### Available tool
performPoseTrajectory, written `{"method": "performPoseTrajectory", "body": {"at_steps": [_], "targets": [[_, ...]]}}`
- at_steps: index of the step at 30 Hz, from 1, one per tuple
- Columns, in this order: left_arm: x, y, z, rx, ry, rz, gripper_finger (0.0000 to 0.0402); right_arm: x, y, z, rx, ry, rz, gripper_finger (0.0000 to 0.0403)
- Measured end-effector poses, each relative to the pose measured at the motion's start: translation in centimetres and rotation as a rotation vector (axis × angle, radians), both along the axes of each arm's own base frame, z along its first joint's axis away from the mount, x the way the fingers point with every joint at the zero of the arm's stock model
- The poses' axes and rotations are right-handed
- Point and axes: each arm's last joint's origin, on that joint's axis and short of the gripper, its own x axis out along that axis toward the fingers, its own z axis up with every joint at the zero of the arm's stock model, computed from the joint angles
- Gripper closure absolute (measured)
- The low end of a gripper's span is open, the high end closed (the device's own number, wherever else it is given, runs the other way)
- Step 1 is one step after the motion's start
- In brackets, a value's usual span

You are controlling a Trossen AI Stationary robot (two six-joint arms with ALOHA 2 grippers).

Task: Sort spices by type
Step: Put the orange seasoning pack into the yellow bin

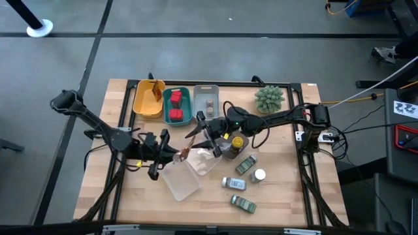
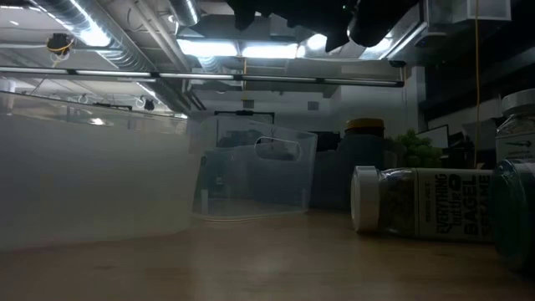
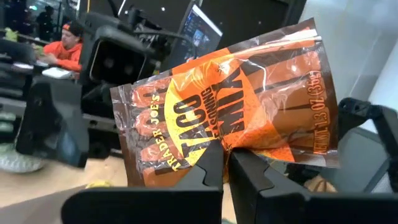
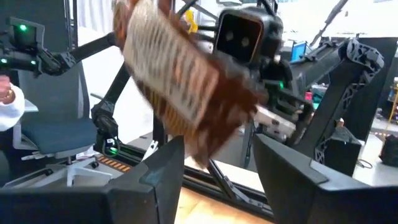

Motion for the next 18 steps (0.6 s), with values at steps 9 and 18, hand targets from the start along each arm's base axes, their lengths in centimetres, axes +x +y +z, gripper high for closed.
{"method": "performPoseTrajectory", "body": {"at_steps": [9,18], "targets": [[0.93,0.74,-0.6,-0.004,0.027,0.045,0.0401,-0.08,0.73,-0.01,-0.009,0.0,0.058,0.0214],[0.96,0.79,-0.67,-0.003,0.034,0.048,0.0401,-0.03,0.59,-0.21,-0.006,0.021,0.046,0.0346]]}}
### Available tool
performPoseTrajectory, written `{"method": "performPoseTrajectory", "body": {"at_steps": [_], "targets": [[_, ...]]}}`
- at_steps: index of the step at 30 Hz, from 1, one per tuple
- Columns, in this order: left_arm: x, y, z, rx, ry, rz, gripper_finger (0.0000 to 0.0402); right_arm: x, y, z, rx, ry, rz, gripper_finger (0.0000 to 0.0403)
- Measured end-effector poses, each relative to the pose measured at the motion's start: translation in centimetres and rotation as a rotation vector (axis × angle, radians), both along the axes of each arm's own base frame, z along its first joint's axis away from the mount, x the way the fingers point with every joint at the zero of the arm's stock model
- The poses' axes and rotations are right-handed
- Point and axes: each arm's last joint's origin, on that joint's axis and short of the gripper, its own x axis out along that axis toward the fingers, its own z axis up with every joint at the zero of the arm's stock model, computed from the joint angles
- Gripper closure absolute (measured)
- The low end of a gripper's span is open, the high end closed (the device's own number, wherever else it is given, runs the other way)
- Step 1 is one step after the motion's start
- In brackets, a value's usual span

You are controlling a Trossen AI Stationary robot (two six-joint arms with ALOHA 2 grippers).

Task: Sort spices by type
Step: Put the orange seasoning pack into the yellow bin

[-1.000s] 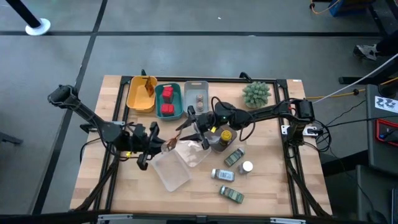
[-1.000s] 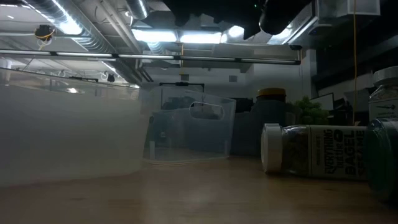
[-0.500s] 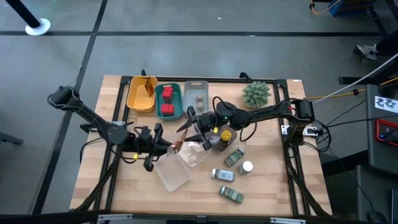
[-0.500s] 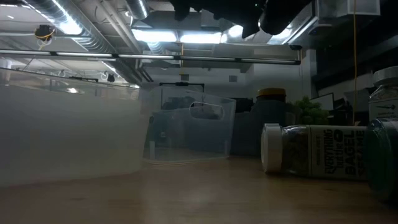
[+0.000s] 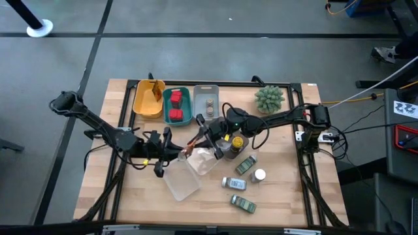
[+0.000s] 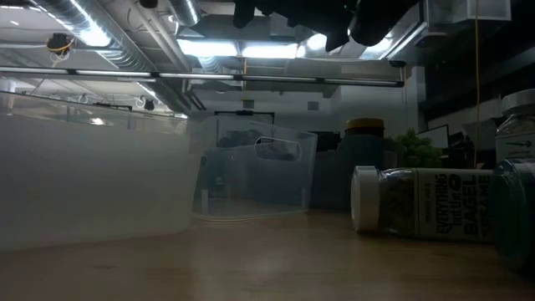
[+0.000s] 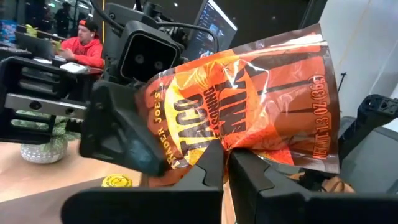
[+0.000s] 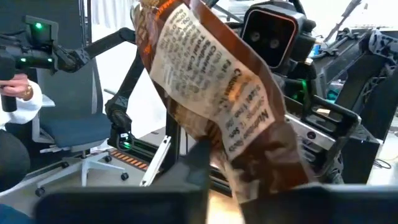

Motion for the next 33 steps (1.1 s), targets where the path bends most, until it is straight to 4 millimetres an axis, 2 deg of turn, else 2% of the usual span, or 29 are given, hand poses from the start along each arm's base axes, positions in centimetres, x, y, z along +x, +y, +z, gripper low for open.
{"method": "performPoseTrajectory", "body": {"at_steps": [3,7,12,16,19,26,29,33], "targets": [[0.0,0.0,-0.2,0.009,0.017,0.0,0.0399,0.0,0.0,-0.1,0.0,0.01,-0.002,0.0392],[0.0,0.0,-0.7,0.031,0.065,0.001,0.0375,0.1,-0.1,-0.5,0.007,0.061,-0.036,0.038],[0.1,0.0,-1.5,-0.024,0.138,0.019,0.0307,0.2,-0.5,-1.3,0.009,0.155,-0.071,0.0397],[-0.1,0.1,-2.5,-0.069,0.24,0.026,0.0257,-0.2,-1.4,-1.9,0.011,0.297,-0.102,0.0392],[-0.5,0.3,-3.4,-0.123,0.336,0.013,0.0237,-0.7,-1.9,-2.3,0.008,0.408,-0.152,0.0398],[-2.3,1.0,-4.2,-0.234,0.527,-0.023,0.0232,-2.0,-2.2,-2.8,-0.022,0.599,-0.253,0.0399],[-3.0,1.4,-3.7,-0.291,0.523,-0.018,0.0234,-2.7,-2.3,-2.9,-0.053,0.67,-0.307,0.0398],[-3.0,1.9,-2.9,-0.26,0.445,0.028,0.0235,-3.8,-2.6,-2.5,-0.074,0.748,-0.424,0.04]]}}
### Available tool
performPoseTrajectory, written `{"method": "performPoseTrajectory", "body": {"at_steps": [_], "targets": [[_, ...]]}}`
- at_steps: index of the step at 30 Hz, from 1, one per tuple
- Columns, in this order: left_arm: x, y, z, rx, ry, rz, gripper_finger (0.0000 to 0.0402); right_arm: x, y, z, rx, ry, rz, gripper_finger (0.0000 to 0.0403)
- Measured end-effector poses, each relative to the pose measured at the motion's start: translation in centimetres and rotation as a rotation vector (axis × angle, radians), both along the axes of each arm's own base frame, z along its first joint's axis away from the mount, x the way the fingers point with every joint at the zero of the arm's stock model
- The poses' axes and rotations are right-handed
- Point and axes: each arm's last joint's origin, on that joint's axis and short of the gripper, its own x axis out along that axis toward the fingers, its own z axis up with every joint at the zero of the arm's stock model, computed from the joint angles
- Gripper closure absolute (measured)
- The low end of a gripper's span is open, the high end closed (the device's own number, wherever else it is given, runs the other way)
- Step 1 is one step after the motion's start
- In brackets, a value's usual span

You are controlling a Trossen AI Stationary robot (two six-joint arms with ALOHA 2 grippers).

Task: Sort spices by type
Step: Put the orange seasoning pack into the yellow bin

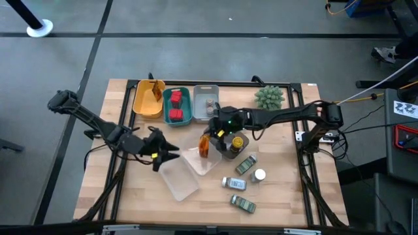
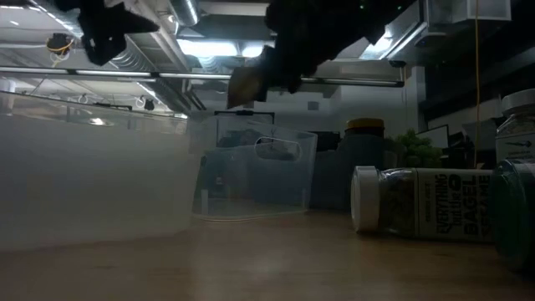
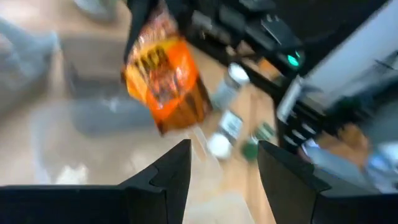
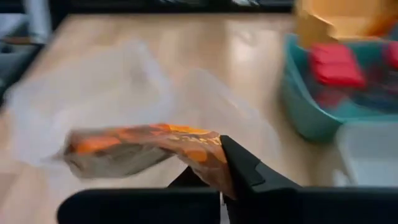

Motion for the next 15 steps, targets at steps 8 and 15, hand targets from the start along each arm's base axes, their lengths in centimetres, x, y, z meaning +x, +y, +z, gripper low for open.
{"method": "performPoseTrajectory", "body": {"at_steps": [8,15], "targets": [[1.7,1.6,-0.1,0.195,-0.044,0.208,0.0235,-1.4,-0.7,1.1,-0.119,0.068,-0.241,0.04],[3.9,3.1,-0.7,0.289,-0.059,0.315,0.0235,-2.0,-1.1,2.1,-0.174,0.212,-0.41,0.0401]]}}
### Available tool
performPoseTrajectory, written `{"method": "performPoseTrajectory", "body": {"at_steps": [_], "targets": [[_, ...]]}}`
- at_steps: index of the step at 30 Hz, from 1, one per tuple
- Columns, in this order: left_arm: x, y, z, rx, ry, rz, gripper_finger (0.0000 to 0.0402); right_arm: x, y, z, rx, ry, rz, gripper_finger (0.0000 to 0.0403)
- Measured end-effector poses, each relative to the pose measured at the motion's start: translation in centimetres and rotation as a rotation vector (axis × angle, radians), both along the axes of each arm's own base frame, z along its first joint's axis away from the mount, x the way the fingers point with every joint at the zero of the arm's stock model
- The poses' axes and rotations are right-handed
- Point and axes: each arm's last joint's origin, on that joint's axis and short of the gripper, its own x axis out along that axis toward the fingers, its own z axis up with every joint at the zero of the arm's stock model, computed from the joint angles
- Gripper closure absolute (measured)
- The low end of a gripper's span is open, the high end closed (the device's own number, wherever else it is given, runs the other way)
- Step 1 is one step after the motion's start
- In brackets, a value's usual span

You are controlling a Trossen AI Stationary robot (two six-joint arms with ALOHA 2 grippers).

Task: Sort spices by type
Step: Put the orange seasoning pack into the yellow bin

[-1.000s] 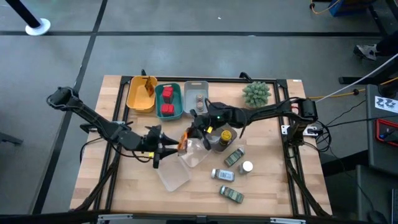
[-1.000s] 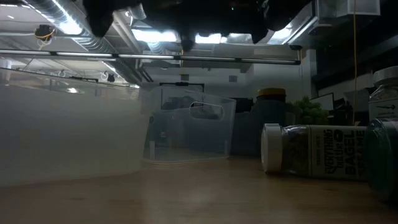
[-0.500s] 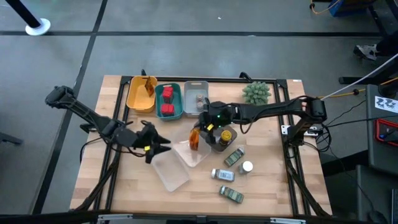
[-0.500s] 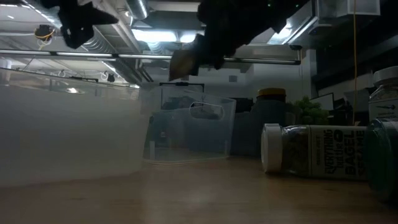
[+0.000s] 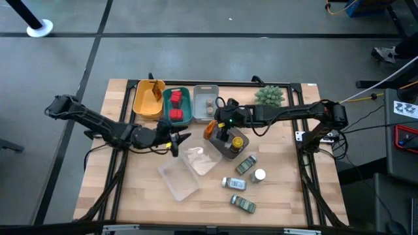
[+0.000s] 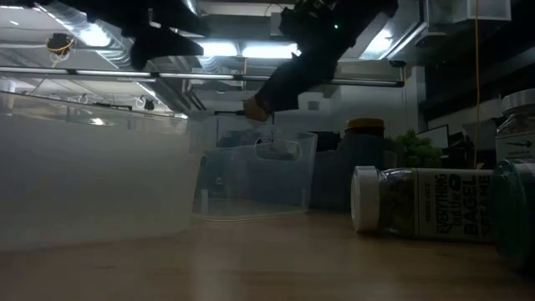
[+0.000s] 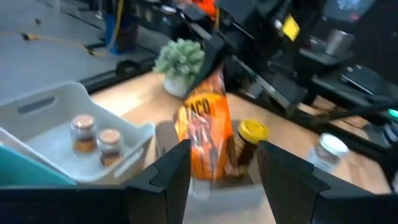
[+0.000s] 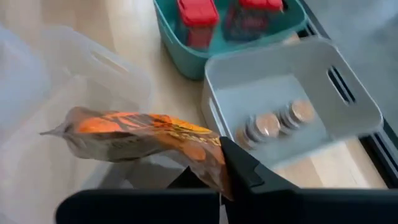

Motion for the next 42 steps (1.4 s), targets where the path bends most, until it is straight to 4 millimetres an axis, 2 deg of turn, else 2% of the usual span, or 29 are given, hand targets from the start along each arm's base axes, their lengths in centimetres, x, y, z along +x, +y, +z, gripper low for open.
{"method": "performPoseTrajectory", "body": {"at_steps": [7,13,25,32,42], "targets": [[2.9,1.0,-0.9,0.09,-0.062,0.053,0.0235,-0.2,0.0,0.4,0.038,0.032,-0.041,0.0399],[5.3,1.0,-1.9,0.144,-0.158,0.046,0.0235,-0.4,0.0,0.4,0.041,0.059,-0.067,0.0399],[11.1,0.1,-2.8,0.35,-0.034,0.023,0.0235,-0.8,0.1,0.1,0.072,0.098,-0.078,0.0398],[12.0,0.8,-4.3,0.377,0.053,0.043,0.0235,-1.2,0.4,-0.3,0.153,0.161,-0.016,0.0398],[11.9,1.6,-5.3,0.267,0.105,0.076,0.0235,-1.3,0.5,-0.4,0.216,0.172,-0.012,0.0398]]}}
